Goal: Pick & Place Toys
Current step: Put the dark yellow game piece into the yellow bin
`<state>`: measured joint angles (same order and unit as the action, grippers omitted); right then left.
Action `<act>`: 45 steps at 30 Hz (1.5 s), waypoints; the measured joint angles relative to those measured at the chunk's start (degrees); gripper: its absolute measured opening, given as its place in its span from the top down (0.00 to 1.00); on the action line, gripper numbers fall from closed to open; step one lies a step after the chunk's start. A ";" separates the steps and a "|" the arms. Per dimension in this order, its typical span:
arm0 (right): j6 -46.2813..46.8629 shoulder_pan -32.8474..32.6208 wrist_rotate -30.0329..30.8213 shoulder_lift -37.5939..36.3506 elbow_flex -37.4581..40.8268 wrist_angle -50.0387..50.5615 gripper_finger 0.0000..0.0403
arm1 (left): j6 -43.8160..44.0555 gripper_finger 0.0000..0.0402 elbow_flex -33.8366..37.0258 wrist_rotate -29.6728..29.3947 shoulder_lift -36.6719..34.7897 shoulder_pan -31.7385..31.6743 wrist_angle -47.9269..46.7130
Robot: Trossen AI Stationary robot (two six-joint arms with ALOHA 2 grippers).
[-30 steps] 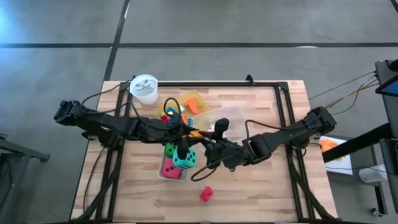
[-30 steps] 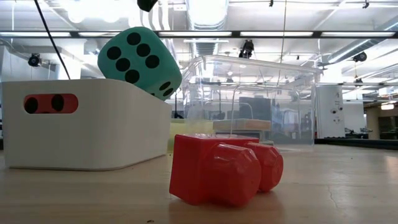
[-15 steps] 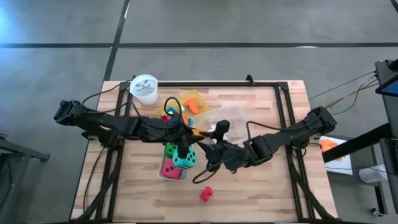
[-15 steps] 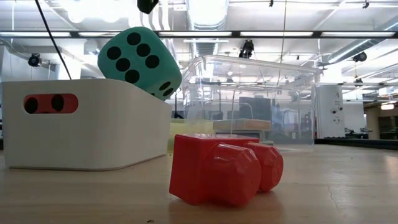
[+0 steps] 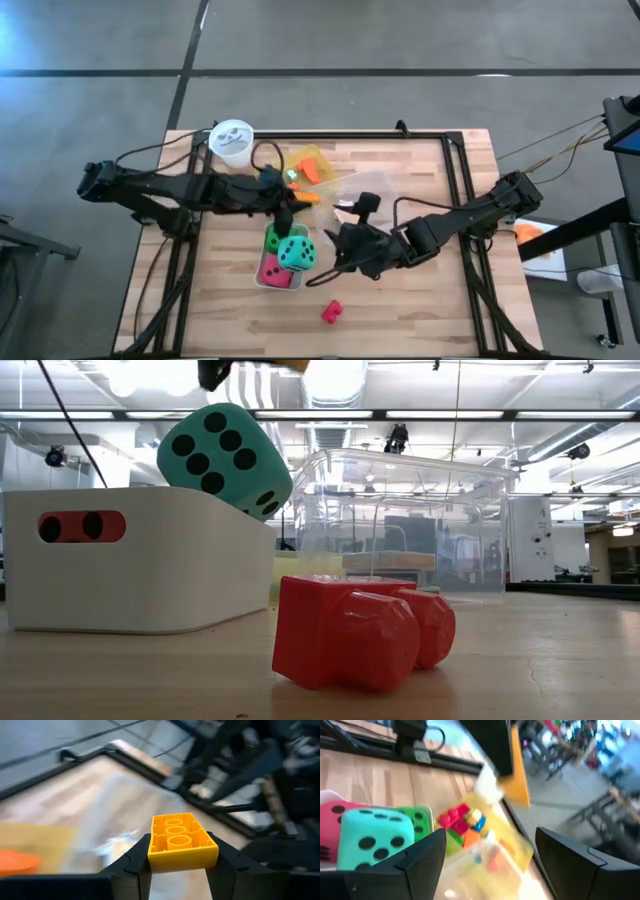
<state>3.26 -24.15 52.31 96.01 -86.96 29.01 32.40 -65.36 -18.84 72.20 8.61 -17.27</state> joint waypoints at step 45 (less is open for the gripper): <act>56.63 -10.61 -10.58 -0.04 15.36 26.00 0.25 | -20.26 0.68 0.13 19.55 23.88 -36.45 -27.61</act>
<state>59.88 -34.76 41.73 95.96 -71.60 55.00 12.14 -65.23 0.71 96.08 -27.83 -44.88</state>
